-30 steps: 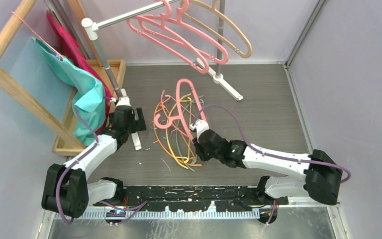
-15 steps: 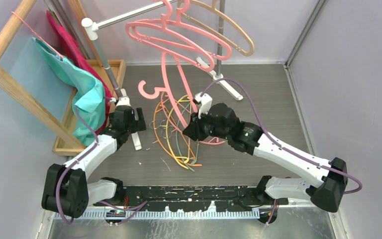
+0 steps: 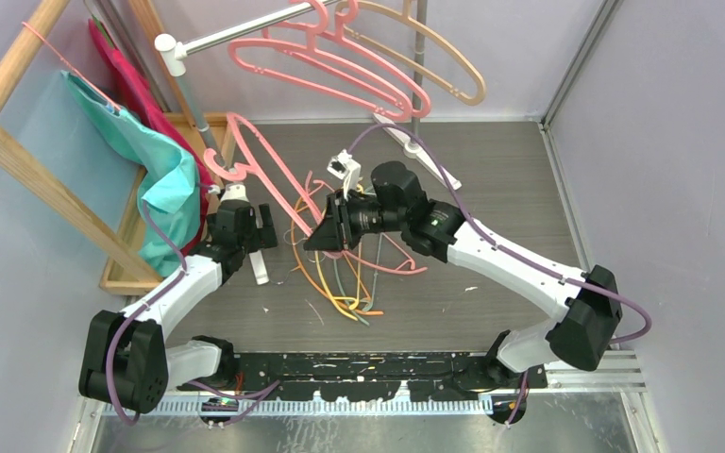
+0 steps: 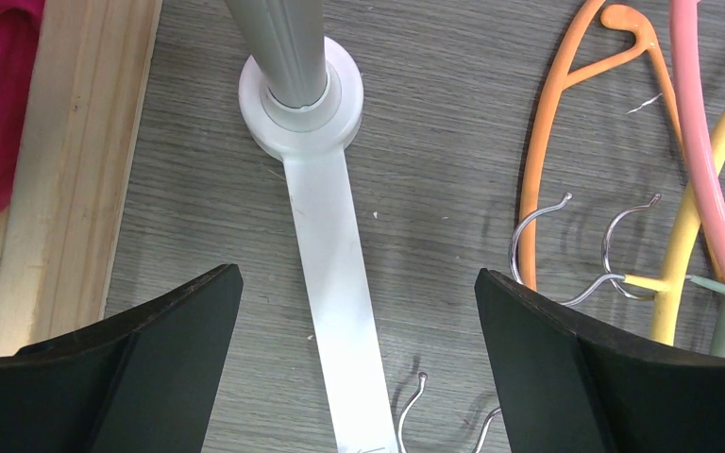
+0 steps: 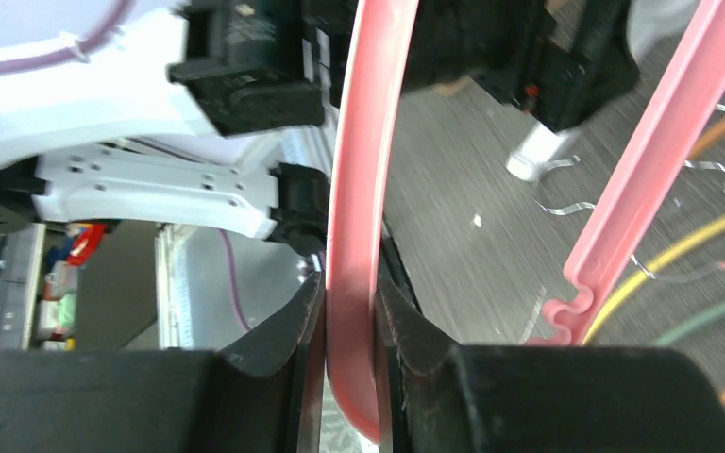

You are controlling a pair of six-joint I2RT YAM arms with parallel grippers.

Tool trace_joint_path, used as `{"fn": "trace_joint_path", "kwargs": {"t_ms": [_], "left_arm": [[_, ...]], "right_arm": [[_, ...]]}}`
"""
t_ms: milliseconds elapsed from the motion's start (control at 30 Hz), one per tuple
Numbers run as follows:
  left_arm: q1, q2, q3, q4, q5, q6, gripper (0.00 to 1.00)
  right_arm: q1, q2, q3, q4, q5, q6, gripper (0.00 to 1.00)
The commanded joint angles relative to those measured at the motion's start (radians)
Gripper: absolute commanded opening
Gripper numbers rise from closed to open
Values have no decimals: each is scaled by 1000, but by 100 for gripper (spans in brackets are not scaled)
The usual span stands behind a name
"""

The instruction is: Organize the hangers

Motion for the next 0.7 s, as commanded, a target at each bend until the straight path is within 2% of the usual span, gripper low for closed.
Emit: {"fn": "trace_joint_path", "kwargs": {"t_ms": [0, 133, 267, 467, 667], "left_arm": [[1, -20, 3, 32, -13, -15, 98], [1, -23, 2, 32, -13, -15, 98], [2, -22, 2, 32, -13, -15, 98], [2, -18, 5, 32, -12, -13, 98], [2, -17, 5, 32, -11, -12, 98]], "right_arm": [[-20, 0, 116, 183, -129, 72, 1], [-40, 4, 166, 203, -71, 76, 1], [-88, 12, 151, 314, -15, 116, 1], [-152, 142, 199, 551, -75, 219, 1], [-196, 220, 279, 659, -70, 296, 1]]}}
